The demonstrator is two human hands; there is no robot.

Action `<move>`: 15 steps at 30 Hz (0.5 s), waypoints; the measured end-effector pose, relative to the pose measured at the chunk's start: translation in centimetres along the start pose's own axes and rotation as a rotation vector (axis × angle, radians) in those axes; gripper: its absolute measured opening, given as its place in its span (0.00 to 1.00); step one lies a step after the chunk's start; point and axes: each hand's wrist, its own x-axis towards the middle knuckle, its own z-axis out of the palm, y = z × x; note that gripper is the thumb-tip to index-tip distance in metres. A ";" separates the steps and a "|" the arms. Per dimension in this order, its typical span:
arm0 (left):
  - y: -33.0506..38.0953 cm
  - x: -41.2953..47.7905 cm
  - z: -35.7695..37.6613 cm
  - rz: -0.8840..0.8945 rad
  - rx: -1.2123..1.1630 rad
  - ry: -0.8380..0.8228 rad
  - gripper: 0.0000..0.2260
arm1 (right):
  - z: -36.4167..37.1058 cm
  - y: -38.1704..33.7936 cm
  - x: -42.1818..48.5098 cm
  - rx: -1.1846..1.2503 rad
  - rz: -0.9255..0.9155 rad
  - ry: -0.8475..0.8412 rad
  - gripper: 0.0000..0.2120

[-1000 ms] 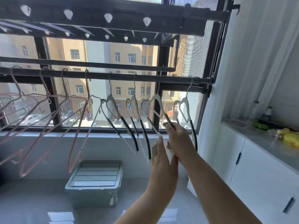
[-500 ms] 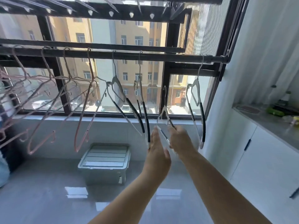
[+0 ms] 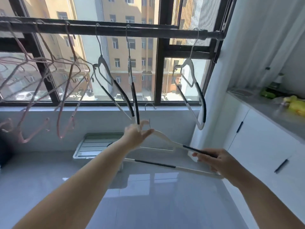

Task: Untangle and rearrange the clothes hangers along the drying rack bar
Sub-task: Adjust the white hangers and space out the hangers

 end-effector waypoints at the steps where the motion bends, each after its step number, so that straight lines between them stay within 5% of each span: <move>1: -0.6 0.1 0.1 0.050 0.023 -0.060 0.17 | -0.4 0.3 -0.1 -0.020 0.002 -0.005 0.07; 4: -1.1 -0.5 0.4 0.101 -0.106 -0.125 0.10 | -0.7 1.3 0.2 -0.028 0.004 0.044 0.05; 7: -1.5 -0.7 1.3 0.067 -0.241 -0.075 0.09 | -0.3 2.8 1.9 -0.170 -0.045 0.279 0.04; 10: -2.0 -0.7 2.1 -0.028 -0.330 0.000 0.08 | 0.3 4.4 3.0 -0.560 -0.081 0.448 0.20; 15: -1.2 -0.1 4.0 -0.172 -0.607 0.033 0.11 | 5.9 4.1 0.3 -0.525 -0.161 0.252 0.25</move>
